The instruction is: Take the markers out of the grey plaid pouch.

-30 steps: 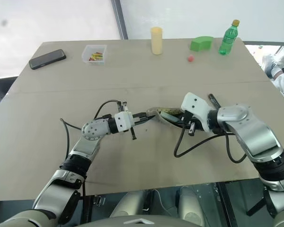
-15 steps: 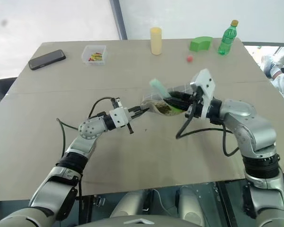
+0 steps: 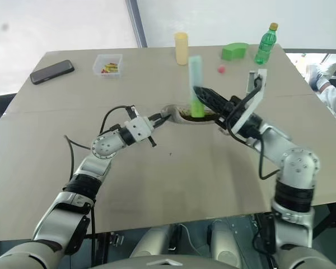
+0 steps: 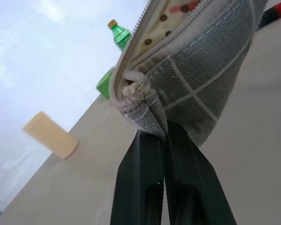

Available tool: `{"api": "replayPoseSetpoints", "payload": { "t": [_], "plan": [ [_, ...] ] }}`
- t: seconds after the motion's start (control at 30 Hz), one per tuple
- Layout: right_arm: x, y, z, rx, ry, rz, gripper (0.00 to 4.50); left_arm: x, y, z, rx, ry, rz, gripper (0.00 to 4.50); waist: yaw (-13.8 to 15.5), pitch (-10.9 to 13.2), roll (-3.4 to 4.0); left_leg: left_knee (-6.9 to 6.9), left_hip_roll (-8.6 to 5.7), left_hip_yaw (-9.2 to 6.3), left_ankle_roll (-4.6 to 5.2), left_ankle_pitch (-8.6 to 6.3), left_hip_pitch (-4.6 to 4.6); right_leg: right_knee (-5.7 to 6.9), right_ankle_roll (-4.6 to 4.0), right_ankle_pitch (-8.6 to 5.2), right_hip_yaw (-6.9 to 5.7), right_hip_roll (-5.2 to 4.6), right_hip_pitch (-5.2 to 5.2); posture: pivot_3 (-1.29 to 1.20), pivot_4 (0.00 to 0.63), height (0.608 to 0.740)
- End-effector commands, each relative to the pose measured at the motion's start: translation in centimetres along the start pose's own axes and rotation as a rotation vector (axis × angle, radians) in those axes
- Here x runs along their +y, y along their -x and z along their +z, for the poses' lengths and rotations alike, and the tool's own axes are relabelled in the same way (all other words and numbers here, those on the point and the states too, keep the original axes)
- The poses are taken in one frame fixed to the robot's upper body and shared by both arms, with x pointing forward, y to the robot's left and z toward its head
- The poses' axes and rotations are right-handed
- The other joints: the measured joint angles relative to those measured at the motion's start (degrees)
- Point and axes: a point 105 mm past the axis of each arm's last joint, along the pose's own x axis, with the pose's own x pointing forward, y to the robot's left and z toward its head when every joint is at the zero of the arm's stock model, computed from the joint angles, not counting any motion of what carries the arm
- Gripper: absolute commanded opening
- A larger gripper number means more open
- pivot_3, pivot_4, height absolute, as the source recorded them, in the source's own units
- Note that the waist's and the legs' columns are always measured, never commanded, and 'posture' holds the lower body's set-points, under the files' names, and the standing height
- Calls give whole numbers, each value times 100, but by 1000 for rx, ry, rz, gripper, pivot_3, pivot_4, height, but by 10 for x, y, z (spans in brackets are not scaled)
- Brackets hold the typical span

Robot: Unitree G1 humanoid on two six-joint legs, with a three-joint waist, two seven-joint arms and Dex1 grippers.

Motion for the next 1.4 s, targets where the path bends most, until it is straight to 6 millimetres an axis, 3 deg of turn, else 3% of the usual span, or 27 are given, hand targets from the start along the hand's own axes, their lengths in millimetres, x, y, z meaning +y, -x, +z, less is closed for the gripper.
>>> {"api": "replayPoseSetpoints", "payload": {
  "t": [0.03, 0.13, 0.27, 0.47, 0.57, 0.67, 0.77, 0.9, 1.0, 1.27, 1.4],
  "plan": [
    [35, -14, 28, -189, -108, 150, 291, 7, -1, 3, 23, -37, 5, 0, -16, -1, 1, 1, -1, 1, 0, 0, 1, 2, 0, 0, -7, 18, 0, 0, 150, 740],
    [47, -18, 50, -321, -246, 235, 291, -1, 0, 3, 30, -65, -43, 0, -29, -1, 1, 5, -5, 4, -2, 1, 0, 1, 0, 0, -10, 20, -3, 0, 150, 740],
    [62, -14, 69, -368, -298, 296, 291, 4, 2, 1, 56, -74, -39, 0, -40, 0, 2, 5, -10, 5, -20, 12, -2, -8, 1, 1, -8, 18, -3, 0, 150, 740],
    [77, -16, 67, -327, -336, 341, 291, 17, -10, 19, 20, -134, -28, 0, -98, 0, 4, -1, -5, 8, -9, 6, -1, -6, 1, 0, -7, 24, -8, 0, 150, 740],
    [74, -21, 50, -251, -278, 281, 291, 26, -18, 34, -26, -129, -3, 0, -99, 0, 4, -1, 2, 10, -3, 3, 0, 5, 1, 0, -5, 27, -11, 0, 150, 740],
    [45, -15, 46, -221, -9, 59, 291, 26, -13, 27, -11, -119, -7, 0, -79, -1, 2, 3, 1, 14, -1, 2, 0, 8, 1, 0, -2, 26, -11, 0, 150, 740],
    [10, 6, 45, -134, 277, -207, 291, 13, 7, 9, 29, -117, -56, 0, -75, -4, -1, 8, -7, 20, -2, 2, -2, 1, 1, 0, 1, 20, -9, 0, 150, 740],
    [-32, 47, 48, 37, 610, -528, 291, -13, 42, -19, 112, -98, -146, 0, -79, -3, 1, -2, -6, 39, -14, 10, -2, -2, 1, 0, 24, 17, -15, 0, 150, 740],
    [-64, 90, 50, 235, 827, -783, 291, -24, 66, -32, 157, -92, -174, 0, -59, -4, 0, -6, 3, 40, -8, 5, -5, -12, 1, 0, 35, -3, -16, 0, 150, 740],
    [-112, 178, 86, 492, 956, -1217, 291, -29, 107, -45, 228, -78, -163, 0, -78, -17, 17, -2, 13, 63, 10, -5, 18, -15, 8, 5, 69, -7, 2, 0, 150, 740],
    [-135, 196, 94, 589, 976, -1278, 291, -30, 120, -49, 259, -71, -150, 0, -108, -22, 19, -5, 24, 67, 12, -7, 35, -18, 9, 5, 70, 2, 13, 0, 150, 740]
  ]
}}
